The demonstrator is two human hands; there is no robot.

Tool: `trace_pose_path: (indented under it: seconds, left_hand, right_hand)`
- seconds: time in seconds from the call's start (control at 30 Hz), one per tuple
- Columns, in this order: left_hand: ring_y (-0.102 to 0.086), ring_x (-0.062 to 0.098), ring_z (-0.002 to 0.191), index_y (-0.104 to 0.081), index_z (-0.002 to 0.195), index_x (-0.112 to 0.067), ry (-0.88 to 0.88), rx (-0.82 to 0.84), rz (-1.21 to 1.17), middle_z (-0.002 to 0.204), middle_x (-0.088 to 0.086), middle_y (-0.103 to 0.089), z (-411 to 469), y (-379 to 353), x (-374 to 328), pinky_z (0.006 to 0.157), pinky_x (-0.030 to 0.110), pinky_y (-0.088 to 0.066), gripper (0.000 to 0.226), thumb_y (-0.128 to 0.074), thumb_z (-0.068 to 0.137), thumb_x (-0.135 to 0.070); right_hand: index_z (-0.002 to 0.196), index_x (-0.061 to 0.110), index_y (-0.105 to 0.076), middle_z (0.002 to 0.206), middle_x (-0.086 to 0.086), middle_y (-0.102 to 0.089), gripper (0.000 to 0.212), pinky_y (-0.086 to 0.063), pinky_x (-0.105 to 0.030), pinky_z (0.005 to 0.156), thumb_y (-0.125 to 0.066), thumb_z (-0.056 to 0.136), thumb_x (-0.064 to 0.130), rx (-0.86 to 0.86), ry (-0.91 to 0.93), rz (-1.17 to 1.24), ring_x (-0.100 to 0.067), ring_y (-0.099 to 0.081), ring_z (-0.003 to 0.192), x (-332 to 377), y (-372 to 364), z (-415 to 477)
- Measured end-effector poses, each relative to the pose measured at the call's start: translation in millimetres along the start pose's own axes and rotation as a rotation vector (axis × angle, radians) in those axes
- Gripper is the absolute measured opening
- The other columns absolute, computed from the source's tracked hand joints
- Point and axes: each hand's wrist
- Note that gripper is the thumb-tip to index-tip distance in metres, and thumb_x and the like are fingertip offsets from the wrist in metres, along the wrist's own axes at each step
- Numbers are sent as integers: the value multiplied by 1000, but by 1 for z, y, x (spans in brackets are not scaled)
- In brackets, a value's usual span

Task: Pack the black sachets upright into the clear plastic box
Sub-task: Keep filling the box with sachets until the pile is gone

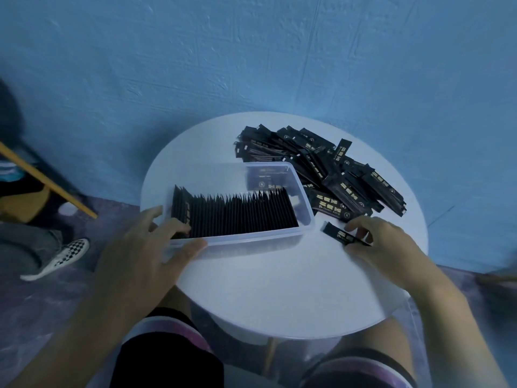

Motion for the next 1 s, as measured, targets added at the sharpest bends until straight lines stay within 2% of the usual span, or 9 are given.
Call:
trace_pose_path:
  seconds: [0.07, 0.27, 0.33, 0.43, 0.67, 0.77, 0.83, 0.9, 1.0]
  left_hand:
    - [-61, 33, 107, -71, 102, -25, 5, 5, -4, 126, 10, -61, 1, 0, 3, 72, 40, -54, 61, -39, 86, -74]
    - [-62, 27, 101, -70, 102, -23, -27, -3, -10, 122, 8, -62, 0, -2, 3, 67, 29, -44, 64, -37, 88, -75]
    - [-63, 27, 100, -70, 103, -23, -18, 8, -4, 123, 9, -62, 1, -2, 2, 68, 31, -47, 66, -34, 88, -77]
    - [-64, 25, 98, -69, 103, -24, -27, 4, -12, 123, 8, -62, 0, -2, 2, 69, 34, -53, 63, -36, 89, -76]
    - [-64, 24, 99, -69, 104, -26, -5, 25, 9, 125, 5, -63, -2, 1, -1, 65, 28, -43, 71, -26, 89, -80]
    - [-64, 26, 99, -69, 104, -26, -7, 22, 17, 125, 6, -63, -3, 1, 0, 66, 32, -46, 70, -26, 89, -80]
    - [-65, 27, 97, -70, 104, -26, -13, 19, 22, 123, 7, -64, -4, 1, -2, 67, 34, -49, 71, -26, 90, -79]
    - [-66, 27, 96, -71, 104, -26, -7, 14, 22, 123, 7, -65, -6, 1, -4, 68, 37, -53, 70, -28, 90, -79]
    - [-65, 24, 95, -70, 105, -28, 7, 18, 0, 123, 5, -63, -9, -2, -8, 70, 40, -57, 69, -29, 89, -81]
  right_hand:
    - [96, 33, -60, 88, 8, -59, 19, -37, -21, 63, -74, 85, 27, 25, 5, 40, -5, -53, 79, 3, 0, 5]
    - [79, 28, -63, 76, 5, -65, 16, -45, -31, 65, -74, 86, 20, -13, 29, 201, -19, -59, 72, 12, 5, 20]
    - [79, 24, -63, 75, 4, -64, 15, -44, -31, 63, -74, 88, 18, -67, 40, 256, -17, -56, 69, 18, 8, 30]
    - [77, 24, -62, 77, 6, -62, 17, -42, -30, 63, -75, 87, 17, -106, 73, 187, -15, -57, 72, 27, 5, 43]
    - [85, 25, -61, 78, 7, -65, 15, -41, -29, 61, -73, 89, 17, -102, 72, 177, -14, -57, 72, 29, 0, 51]
    - [94, 28, -64, 78, 8, -63, 14, -43, -27, 60, -72, 90, 17, -100, 53, 246, -12, -56, 66, 30, 4, 51]
    - [90, 26, -64, 71, 11, -61, 12, -43, -22, 56, -71, 91, 17, -186, 60, 347, -10, -53, 58, 36, 13, 50]
    - [79, 19, -60, 59, 11, -53, 17, -36, -16, 47, -69, 92, 14, -282, 95, 574, -8, -44, 48, 55, 25, 44]
    - [83, 12, -56, 71, -12, -48, 16, -44, -23, 44, -66, 94, 8, -226, 204, 989, -20, -48, 54, 109, 34, 32]
Point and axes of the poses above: each hand's wrist, its own z-axis towards the middle knuckle, its own y-axis out of the back of the hand, x = y × z
